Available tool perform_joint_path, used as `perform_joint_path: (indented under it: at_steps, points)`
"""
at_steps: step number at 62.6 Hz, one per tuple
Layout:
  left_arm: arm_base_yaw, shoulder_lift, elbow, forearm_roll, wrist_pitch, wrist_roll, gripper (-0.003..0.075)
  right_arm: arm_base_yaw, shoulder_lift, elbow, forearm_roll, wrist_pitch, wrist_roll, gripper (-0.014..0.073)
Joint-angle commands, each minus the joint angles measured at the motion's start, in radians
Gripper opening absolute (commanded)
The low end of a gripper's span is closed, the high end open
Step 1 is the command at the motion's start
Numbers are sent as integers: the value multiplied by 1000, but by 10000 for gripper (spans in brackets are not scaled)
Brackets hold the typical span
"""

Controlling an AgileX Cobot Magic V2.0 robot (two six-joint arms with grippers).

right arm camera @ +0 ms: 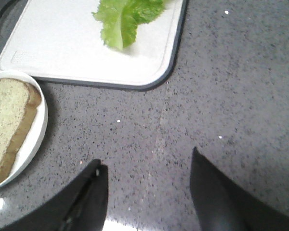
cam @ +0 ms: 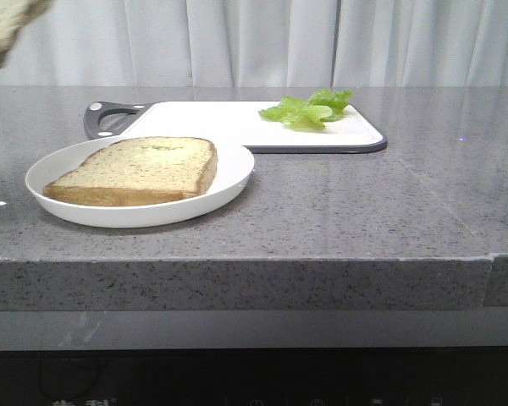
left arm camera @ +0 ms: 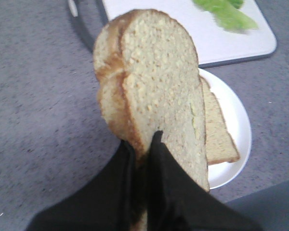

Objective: Left arm grabs bread, right arm adds lettuce
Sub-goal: 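Lift the top bread slice off the plate with the left gripper, then reach the right gripper to the lettuce leaf and grasp it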

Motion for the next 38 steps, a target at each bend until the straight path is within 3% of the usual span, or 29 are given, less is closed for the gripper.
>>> perform_joint_path:
  at_steps: [1,17,38]
  points:
    - [57,-65,33,-24,-63,-10,-20,-1,78,-101,65,-59,-47,468]
    - [80,-147,140,-21,-85,-10,-20,-1,365,-327,176,-60,-97,480]
    - [80,-148,144,-18,-121,-8,-20,-1,706,-662,264,-42,-104,480]
